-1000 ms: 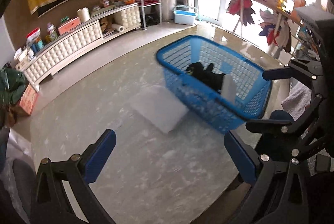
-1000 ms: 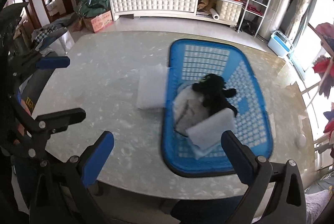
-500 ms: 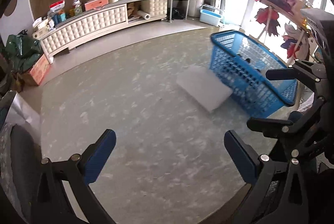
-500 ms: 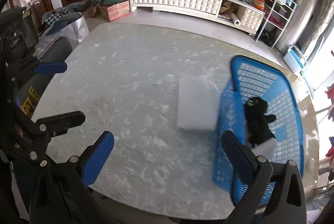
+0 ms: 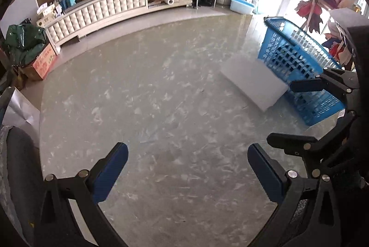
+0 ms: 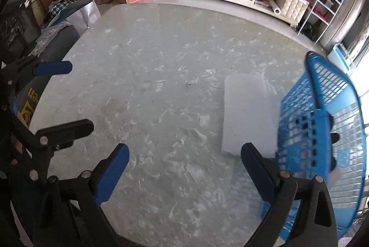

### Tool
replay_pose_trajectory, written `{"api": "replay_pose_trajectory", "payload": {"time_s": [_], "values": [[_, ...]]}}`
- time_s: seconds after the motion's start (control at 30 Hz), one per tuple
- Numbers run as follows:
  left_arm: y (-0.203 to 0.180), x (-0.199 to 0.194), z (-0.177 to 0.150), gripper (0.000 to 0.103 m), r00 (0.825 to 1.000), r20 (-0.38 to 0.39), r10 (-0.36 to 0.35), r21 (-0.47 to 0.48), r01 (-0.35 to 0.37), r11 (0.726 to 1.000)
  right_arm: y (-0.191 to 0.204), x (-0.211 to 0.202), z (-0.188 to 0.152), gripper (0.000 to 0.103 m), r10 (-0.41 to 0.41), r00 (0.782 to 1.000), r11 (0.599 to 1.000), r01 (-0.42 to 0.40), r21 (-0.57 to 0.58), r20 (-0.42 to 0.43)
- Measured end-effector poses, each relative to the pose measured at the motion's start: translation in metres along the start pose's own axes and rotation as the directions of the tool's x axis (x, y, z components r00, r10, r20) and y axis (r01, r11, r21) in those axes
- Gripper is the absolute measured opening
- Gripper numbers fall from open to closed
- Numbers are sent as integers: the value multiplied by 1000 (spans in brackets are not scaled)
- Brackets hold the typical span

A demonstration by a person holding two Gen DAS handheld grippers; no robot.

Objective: Organize soft objects
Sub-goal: 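Move the right tool to the white quilted pillow, then grasp the white quilted pillow with the right tool and lift it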

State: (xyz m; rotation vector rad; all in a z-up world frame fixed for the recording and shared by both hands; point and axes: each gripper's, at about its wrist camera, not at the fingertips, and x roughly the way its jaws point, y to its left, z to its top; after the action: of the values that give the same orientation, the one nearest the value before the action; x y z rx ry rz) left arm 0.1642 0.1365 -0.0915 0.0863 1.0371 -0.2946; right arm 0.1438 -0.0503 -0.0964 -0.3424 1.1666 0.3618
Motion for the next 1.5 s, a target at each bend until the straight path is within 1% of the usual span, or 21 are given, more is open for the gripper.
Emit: {"api": "replay_pose_trajectory", "payload": {"time_s": [0.07, 0.17, 0.3, 0.37, 0.4, 0.5, 0.6, 0.73, 0.77, 0.8, 0.83, 0.9, 1.0, 1.07, 1.13, 1.27, 1.37, 1.47, 1.5], "values": [[5, 10, 3, 103, 1000, -17, -5, -5, 5, 1000, 0, 9, 2, 97, -17, 1000, 1000, 17, 2, -11], [10, 24, 7, 103, 999, -40, -1, 0, 1, 1000, -5, 24, 8, 95, -75, 997, 997, 75, 6, -17], [16, 44, 13, 103, 997, -63, 37, 8, -37, 999, -14, 42, 14, 92, -146, 988, 989, 146, -1, -40], [20, 54, 15, 103, 996, -66, 60, 5, -60, 998, -20, 51, 17, 92, -166, 985, 986, 167, 4, -49], [22, 58, 16, 103, 996, -65, 61, -7, -62, 998, -22, 55, 18, 92, -168, 984, 986, 168, 7, -54], [27, 70, 16, 103, 997, -76, 30, -37, -33, 999, -28, 66, 20, 91, -183, 981, 983, 185, 16, -71], [28, 78, 16, 103, 996, -79, 35, -34, -37, 999, -35, 77, 23, 80, -196, 976, 980, 199, 20, -98], [33, 85, 17, 103, 995, -90, 46, -63, -52, 997, -48, 89, 21, 77, -199, 972, 977, 206, 47, -122], [35, 86, 16, 103, 995, -94, 43, -68, -50, 996, -51, 90, 22, 75, -193, 973, 978, 201, 55, -124], [36, 86, 16, 103, 995, -95, 43, -71, -50, 996, -54, 91, 22, 66, -202, 972, 975, 211, 65, -123], [38, 86, 16, 103, 995, -94, 46, -72, -53, 996, -58, 91, 22, 63, -208, 971, 973, 217, 74, -121], [39, 85, 15, 103, 994, -92, 50, -76, -58, 995, -63, 91, 22, 62, -187, 976, 978, 196, 72, -113], [39, 86, 15, 103, 995, -95, 42, -74, -49, 996, -60, 90, 21, 60, -192, 975, 978, 200, 64, -108], [35, 87, 14, 103, 994, -96, 43, -59, -49, 997, -62, 90, 20, 57, -185, 977, 978, 193, 77, -109], [30, 87, 12, 103, 994, -95, 47, -38, -51, 998, -65, 90, 20, 43, -203, 973, 973, 213, 87, -110], [18, 87, 11, 103, 995, -95, 37, -16, -39, 999, -64, 89, 16, 40, -209, 973, 972, 218, 84, -103], [11, 86, 10, 103, 995, -95, 38, 4, -38, 999, -61, 89, 14, 36, -219, 971, 972, 226, 68, -98], [6, 83, 9, 103, 996, -89, 31, 13, -30, 999, -48, 79, 7, 28, -213, 972, 973, 220, 63, -98], [5, 82, 9, 103, 996, -86, 25, 10, -25, 1000, -48, 77, 7, 24, -205, 974, 975, 212, 68, -97]]}}
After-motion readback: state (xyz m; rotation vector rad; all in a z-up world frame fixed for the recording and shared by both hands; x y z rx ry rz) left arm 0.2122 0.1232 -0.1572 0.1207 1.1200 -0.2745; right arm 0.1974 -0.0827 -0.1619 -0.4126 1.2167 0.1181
